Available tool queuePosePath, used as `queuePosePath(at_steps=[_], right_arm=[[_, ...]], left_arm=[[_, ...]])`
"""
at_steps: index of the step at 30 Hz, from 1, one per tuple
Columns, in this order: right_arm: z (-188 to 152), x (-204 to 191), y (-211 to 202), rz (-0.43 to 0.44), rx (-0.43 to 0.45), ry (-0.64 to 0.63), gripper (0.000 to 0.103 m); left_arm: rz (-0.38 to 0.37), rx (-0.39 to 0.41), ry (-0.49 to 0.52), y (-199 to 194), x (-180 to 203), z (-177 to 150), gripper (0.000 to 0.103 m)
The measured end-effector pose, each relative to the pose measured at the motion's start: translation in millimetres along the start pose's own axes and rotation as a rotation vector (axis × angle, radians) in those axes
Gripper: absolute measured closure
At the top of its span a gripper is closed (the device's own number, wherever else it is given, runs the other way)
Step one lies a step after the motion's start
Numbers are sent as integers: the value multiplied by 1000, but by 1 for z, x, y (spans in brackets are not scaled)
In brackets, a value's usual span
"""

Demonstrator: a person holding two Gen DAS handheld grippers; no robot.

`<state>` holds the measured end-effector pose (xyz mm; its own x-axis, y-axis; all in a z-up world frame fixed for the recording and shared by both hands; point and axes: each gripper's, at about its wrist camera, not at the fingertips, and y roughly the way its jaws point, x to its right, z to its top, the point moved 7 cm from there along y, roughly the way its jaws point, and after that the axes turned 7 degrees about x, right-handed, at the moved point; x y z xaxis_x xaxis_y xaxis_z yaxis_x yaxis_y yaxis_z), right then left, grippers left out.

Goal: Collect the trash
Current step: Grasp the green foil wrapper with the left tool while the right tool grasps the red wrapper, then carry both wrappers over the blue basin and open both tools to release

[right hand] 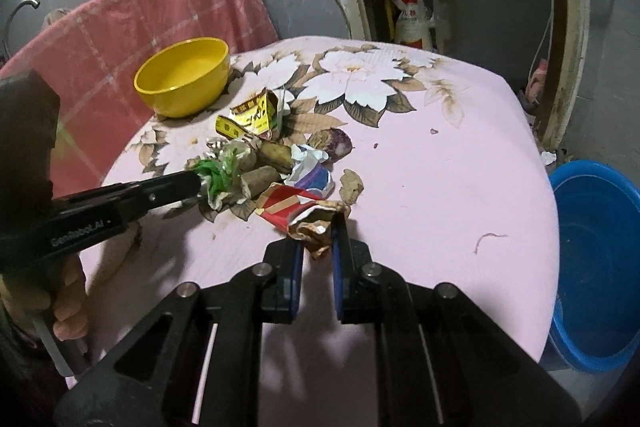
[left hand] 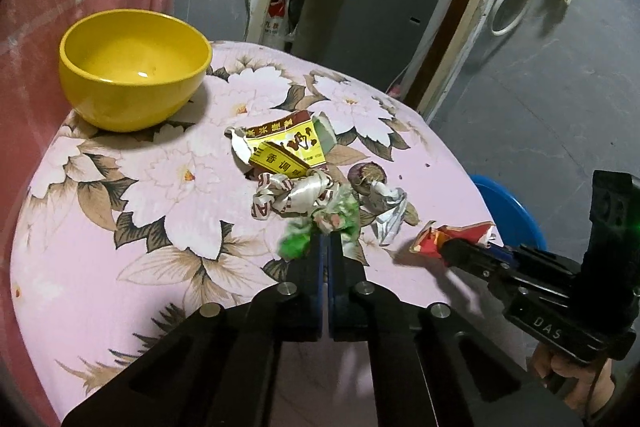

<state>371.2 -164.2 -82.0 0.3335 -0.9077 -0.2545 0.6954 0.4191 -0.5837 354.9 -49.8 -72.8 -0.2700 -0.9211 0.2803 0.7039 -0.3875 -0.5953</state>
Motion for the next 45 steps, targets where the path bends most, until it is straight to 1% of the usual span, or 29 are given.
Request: queuePosePath(at_steps=[7, 14, 17, 19, 27, 30, 33, 36, 39, 42, 45], right_arm=[[-1, 1, -21, 0, 53, 29, 84], [6, 3, -50, -6, 141, 48, 84], [15, 5, -70, -19, 209, 51, 84], [23, 9, -88, -40, 271, 46, 84], [57, 32, -167, -146, 522, 22, 84], [68, 44, -191, -191, 589, 13, 84], [75, 57, -210, -231, 636, 6, 83], [77, 73, -225, -284, 664, 2, 83], [74, 93, -233, -340, 663, 7, 83], [67, 116, -239, -381, 656, 30, 83], [58, 140, -241, -413, 632, 65, 83]], left_arm=[[-6, 36, 7, -17, 11, -2, 103], [-10, 106, 28, -38, 30, 2, 103], [-19, 159, 41, -47, 43, 8, 103], [-30, 202, 55, -53, 55, 16, 103], [-114, 384, 110, -74, 123, 55, 103], [-146, 452, 139, -80, 152, 70, 103], [-177, 502, 167, -82, 179, 81, 103], [-207, 518, 196, -78, 205, 85, 103], [-236, 504, 218, -66, 227, 86, 103], [-261, 473, 243, -49, 248, 84, 103], [-278, 423, 252, -28, 262, 80, 103]])
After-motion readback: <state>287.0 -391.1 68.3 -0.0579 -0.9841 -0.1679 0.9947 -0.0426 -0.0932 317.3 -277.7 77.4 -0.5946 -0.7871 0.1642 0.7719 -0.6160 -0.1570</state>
